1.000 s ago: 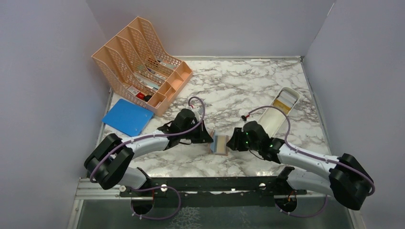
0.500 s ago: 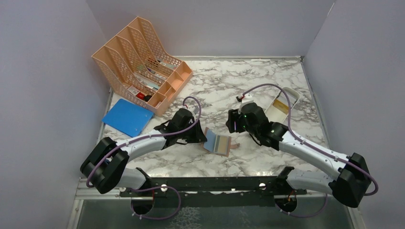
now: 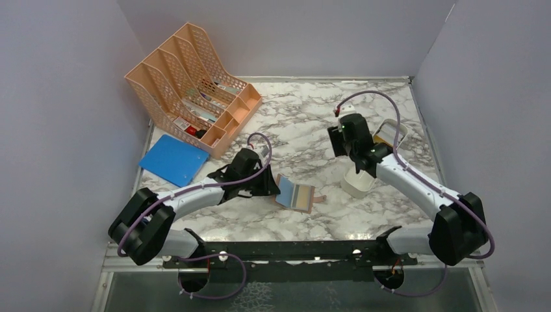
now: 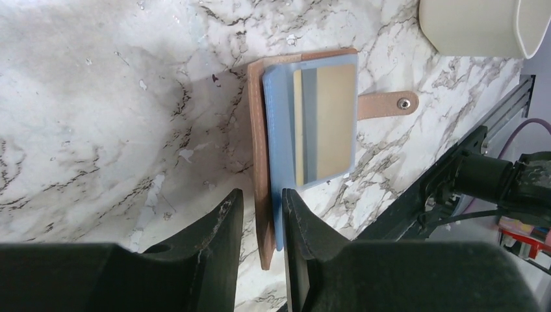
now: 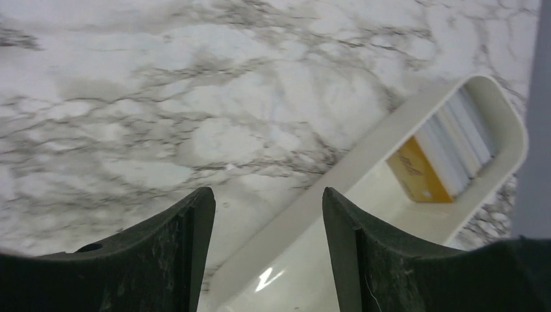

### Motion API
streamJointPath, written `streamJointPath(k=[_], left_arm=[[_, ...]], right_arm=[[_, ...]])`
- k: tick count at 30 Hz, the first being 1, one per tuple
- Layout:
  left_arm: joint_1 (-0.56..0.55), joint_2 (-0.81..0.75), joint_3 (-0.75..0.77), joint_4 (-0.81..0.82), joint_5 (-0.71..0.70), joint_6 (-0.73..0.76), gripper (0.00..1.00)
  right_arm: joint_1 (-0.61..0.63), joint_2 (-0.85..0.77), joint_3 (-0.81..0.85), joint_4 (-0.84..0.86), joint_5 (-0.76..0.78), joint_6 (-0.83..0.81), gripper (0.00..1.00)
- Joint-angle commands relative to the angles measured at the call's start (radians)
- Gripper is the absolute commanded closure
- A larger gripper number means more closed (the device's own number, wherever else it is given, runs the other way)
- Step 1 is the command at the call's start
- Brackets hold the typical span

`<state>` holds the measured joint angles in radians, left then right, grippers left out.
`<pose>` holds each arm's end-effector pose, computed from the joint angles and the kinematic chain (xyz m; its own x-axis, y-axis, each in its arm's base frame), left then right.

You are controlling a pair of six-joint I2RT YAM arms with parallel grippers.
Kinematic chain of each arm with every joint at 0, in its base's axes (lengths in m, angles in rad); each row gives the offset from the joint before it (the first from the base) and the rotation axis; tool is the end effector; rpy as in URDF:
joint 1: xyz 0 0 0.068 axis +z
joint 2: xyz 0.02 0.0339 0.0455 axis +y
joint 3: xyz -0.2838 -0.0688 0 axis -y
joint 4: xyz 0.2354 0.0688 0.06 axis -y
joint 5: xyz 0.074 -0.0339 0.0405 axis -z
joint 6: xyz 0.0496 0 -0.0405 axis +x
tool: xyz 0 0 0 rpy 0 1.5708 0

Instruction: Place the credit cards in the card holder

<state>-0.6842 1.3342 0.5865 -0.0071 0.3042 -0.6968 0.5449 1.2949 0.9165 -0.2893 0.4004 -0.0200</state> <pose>0.1884 -0.1728 0.1902 -0.9027 -0.0539 -0.4269 0.2514 0.7392 -0.6249 0.2474 0.1273 0.2813 -0.5251 -0.3398 -0.7803 -0.2261 0.9396 -0.2570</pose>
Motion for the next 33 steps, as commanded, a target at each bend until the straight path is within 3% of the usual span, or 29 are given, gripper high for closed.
streamJointPath(k=[1,7,13,23,33], left_arm=[[0.005,-0.005,-0.027,0.024,0.05,0.03,0.69],[0.005,-0.006,-0.063,0.074,0.109,0.006,0.69],[0.005,-0.009,-0.11,0.146,0.143,-0.016,0.69],[0.005,0.006,-0.107,0.162,0.137,-0.016,0.69],[0.005,-0.009,-0.094,0.14,0.118,-0.012,0.66]], right_arm=[[-0.175,0.023,0.063,-0.013,-0.02,-0.127,0.34],[-0.334,0.111,0.129,-0.075,-0.078,-0.359,0.37],[-0.495,0.214,0.249,-0.183,-0.184,-0.413,0.36],[-0.517,0.325,0.241,-0.159,-0.19,-0.555,0.37],[-0.527,0.376,0.19,-0.064,-0.085,-0.625,0.39]])
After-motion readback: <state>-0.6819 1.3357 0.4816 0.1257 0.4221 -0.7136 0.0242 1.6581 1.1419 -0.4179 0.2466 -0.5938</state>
